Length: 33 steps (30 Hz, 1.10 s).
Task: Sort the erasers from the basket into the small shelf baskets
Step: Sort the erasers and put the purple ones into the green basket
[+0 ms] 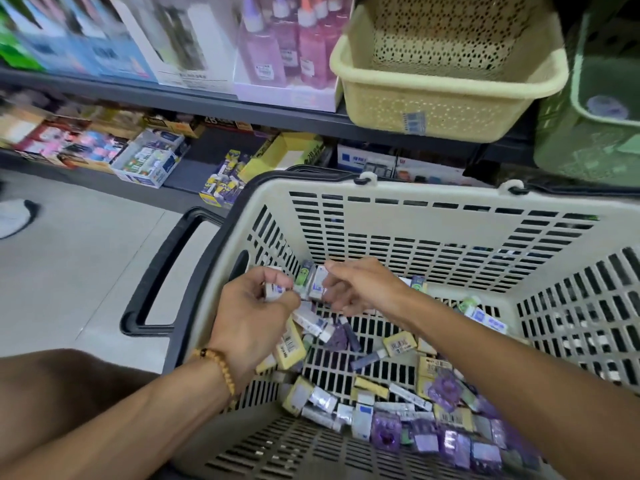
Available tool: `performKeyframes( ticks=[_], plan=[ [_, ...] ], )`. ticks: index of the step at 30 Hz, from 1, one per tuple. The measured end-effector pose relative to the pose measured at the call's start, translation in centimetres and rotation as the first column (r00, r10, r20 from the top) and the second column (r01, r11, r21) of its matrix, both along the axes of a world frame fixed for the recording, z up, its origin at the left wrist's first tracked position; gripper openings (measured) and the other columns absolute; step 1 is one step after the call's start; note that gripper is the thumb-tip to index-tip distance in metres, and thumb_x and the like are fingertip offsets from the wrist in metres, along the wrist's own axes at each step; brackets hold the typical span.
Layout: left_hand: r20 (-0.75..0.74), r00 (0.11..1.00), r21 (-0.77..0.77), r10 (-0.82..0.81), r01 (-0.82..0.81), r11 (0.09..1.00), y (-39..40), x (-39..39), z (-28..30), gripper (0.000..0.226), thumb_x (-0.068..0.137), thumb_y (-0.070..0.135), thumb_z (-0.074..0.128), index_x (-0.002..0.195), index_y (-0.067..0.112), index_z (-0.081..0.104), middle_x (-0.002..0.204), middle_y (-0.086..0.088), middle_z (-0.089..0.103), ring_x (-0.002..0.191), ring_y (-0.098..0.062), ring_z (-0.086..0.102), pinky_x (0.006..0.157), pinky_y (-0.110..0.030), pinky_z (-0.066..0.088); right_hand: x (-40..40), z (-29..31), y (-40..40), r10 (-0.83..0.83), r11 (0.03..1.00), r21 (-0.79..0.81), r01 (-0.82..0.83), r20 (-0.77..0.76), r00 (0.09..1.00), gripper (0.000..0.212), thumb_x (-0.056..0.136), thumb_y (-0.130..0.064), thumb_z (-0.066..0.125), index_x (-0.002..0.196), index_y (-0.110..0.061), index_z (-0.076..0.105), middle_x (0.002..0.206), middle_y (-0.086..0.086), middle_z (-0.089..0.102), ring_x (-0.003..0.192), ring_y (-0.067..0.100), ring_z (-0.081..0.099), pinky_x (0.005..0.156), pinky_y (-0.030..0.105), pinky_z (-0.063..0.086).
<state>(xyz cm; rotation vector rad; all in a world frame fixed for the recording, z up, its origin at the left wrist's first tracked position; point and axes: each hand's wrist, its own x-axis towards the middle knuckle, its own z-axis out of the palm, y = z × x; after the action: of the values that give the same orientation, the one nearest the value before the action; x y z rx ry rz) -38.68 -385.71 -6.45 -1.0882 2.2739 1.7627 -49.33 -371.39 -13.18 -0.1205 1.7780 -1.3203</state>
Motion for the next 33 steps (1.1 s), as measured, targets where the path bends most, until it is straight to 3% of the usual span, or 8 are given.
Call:
performKeyframes(
  ticks=[2, 5, 9, 11, 13, 22, 27, 33],
  plan=[
    [-0.024, 0.999, 0.007, 0.029, -0.029, 1.0, 0.1, -0.3, -0.1, 0.012, 0.084, 0.005, 0.069, 0.089, 0.014, 0.064, 0.068, -0.006, 0.057, 0.034, -0.006, 0.038, 0.041, -0.02, 0.038, 0.8, 1.3, 1.4, 0.167, 0.982, -0.106, -0.156, 0.098, 0.981, 0.046, 0.086, -0.056, 0.061, 0.104, -0.014, 0.068, 0.096, 0.009, 0.075, 0.085, 0.022, 0.074, 0.068, 0.028, 0.058],
    [-0.039, 0.998, 0.039, 0.059, -0.057, 0.998, 0.4, -0.7, 0.0, 0.011, 0.085, 0.005, 0.069, 0.091, 0.013, 0.064, 0.071, -0.012, 0.06, 0.049, -0.019, 0.053, 0.048, -0.029, 0.047, 2.0, 2.4, 2.0, 0.345, 0.926, -0.234, -0.297, 0.197, 0.918, 0.035, 0.087, -0.039, 0.07, 0.108, -0.011, 0.063, 0.101, 0.013, 0.075, 0.09, 0.025, 0.073, 0.069, 0.024, 0.057],
    [-0.057, 0.995, 0.119, 0.082, -0.075, 0.99, 0.8, -0.7, 0.5, 0.016, 0.084, 0.005, 0.071, 0.096, 0.008, 0.062, 0.066, -0.014, 0.071, 0.046, -0.022, 0.065, 0.046, -0.034, 0.054, 1.6, 2.3, 2.9, 0.136, 0.964, -0.257, -0.068, 0.259, 0.956, 0.018, 0.093, -0.01, 0.065, 0.109, -0.004, 0.06, 0.087, 0.015, 0.074, 0.073, 0.022, 0.072, 0.062, 0.024, 0.057],
    [-0.039, 0.996, 0.13, 0.074, -0.069, 0.989, 0.7, -0.7, 0.7, 0.015, 0.085, 0.004, 0.069, 0.095, 0.011, 0.061, 0.058, -0.005, 0.07, 0.05, -0.024, 0.068, 0.059, -0.049, 0.056, 0.4, 1.6, 3.6, -0.04, 0.988, -0.14, 0.067, 0.19, 0.981, 0.02, 0.09, -0.007, 0.067, 0.109, -0.001, 0.063, 0.08, 0.011, 0.073, 0.065, 0.016, 0.069, 0.058, 0.022, 0.056],
    [-0.034, 0.997, 0.15, 0.074, -0.069, 0.986, 0.5, -0.7, 0.8, 0.013, 0.086, 0.002, 0.068, 0.095, 0.01, 0.062, 0.059, -0.002, 0.069, 0.052, -0.024, 0.069, 0.059, -0.048, 0.057, -0.7, 0.5, 3.4, -0.135, 0.99, -0.015, 0.137, 0.093, 0.987, 0.019, 0.089, -0.007, 0.069, 0.106, 0.001, 0.065, 0.076, 0.011, 0.073, 0.06, 0.013, 0.067, 0.055, 0.02, 0.054],
    [-0.009, 0.998, 0.208, 0.068, -0.065, 0.976, 0.0, -0.8, 0.9, 0.015, 0.083, 0.002, 0.07, 0.092, 0.013, 0.065, 0.101, -0.02, 0.065, 0.055, -0.025, 0.07, 0.043, -0.03, 0.054, -2.0, -3.5, -2.2, -0.148, 0.983, 0.113, 0.141, 0.048, 0.988, 0.008, 0.095, -0.002, 0.059, 0.093, -0.003, 0.067, 0.082, 0.01, 0.072, 0.059, 0.011, 0.07, 0.05, 0.017, 0.052],
    [0.002, 0.987, 0.393, 0.163, -0.151, 0.907, 0.1, -1.1, 1.2, 0.017, 0.083, -0.003, 0.068, 0.091, 0.011, 0.064, 0.071, -0.012, 0.071, 0.052, -0.025, 0.068, 0.042, -0.032, 0.053, -1.5, -1.5, -0.4, -0.08, 0.993, 0.084, 0.085, -0.072, 0.994, 0.017, 0.099, -0.012, 0.051, 0.093, -0.019, 0.066, 0.096, 0.006, 0.072, 0.072, 0.014, 0.071, 0.059, 0.02, 0.054],
    [0.005, 0.978, 0.543, 0.206, -0.176, 0.821, 0.6, -1.3, 1.3, 0.02, 0.084, -0.005, 0.063, 0.094, 0.011, 0.059, 0.067, -0.013, 0.068, 0.045, -0.022, 0.063, 0.041, -0.03, 0.052, 0.8, 0.4, 1.4, 0.156, 0.964, -0.252, -0.084, 0.282, 0.947, 0.025, 0.091, -0.01, 0.062, 0.115, -0.018, 0.06, 0.1, 0.009, 0.076, 0.092, 0.024, 0.073, 0.071, 0.029, 0.058]
  ],
)
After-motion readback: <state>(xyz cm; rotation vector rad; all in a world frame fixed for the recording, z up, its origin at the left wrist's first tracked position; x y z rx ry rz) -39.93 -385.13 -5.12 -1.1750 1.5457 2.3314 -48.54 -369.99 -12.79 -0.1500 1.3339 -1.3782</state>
